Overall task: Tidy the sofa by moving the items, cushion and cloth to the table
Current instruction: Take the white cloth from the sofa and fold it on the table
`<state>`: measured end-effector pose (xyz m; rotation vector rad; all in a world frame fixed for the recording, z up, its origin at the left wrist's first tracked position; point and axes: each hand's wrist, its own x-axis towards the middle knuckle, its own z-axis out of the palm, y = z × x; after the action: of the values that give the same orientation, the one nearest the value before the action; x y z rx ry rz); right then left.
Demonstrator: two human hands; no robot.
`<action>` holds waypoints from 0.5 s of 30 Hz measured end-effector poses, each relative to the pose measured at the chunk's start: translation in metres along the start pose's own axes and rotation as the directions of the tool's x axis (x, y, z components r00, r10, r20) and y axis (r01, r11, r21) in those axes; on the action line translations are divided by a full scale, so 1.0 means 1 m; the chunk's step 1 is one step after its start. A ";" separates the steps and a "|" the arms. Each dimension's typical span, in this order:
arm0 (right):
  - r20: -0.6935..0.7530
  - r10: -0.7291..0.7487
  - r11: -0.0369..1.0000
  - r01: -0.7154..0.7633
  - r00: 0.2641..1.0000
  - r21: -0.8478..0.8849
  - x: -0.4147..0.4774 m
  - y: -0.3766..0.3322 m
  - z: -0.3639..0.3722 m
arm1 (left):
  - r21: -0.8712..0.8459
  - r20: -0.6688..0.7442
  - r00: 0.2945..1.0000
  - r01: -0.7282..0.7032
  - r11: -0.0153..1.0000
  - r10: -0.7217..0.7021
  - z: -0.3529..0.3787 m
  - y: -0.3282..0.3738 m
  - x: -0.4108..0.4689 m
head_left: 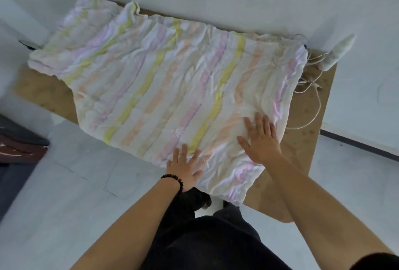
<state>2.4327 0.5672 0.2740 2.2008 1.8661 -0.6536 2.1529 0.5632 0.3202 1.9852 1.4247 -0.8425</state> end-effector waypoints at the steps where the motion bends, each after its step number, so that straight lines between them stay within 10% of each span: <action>1: 0.024 0.009 1.000 -0.009 1.000 -0.005 0.000 -0.001 -0.004 | 0.002 0.014 1.000 -0.012 1.000 0.012 -0.002 -0.003 -0.001; 6: 0.213 0.109 0.993 -0.096 0.971 -0.068 0.018 -0.035 -0.037 | -0.045 -0.028 0.999 0.025 0.999 -0.026 -0.022 -0.038 -0.006; 15: -0.075 -0.078 0.993 0.085 0.994 0.086 0.054 -0.220 -0.048 | -0.238 -0.326 0.904 0.206 0.949 -0.277 -0.070 -0.251 -0.016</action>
<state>2.2357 0.6778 0.3233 2.2407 2.0092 -0.6940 1.9208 0.6769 0.3595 1.8952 1.9150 -0.4244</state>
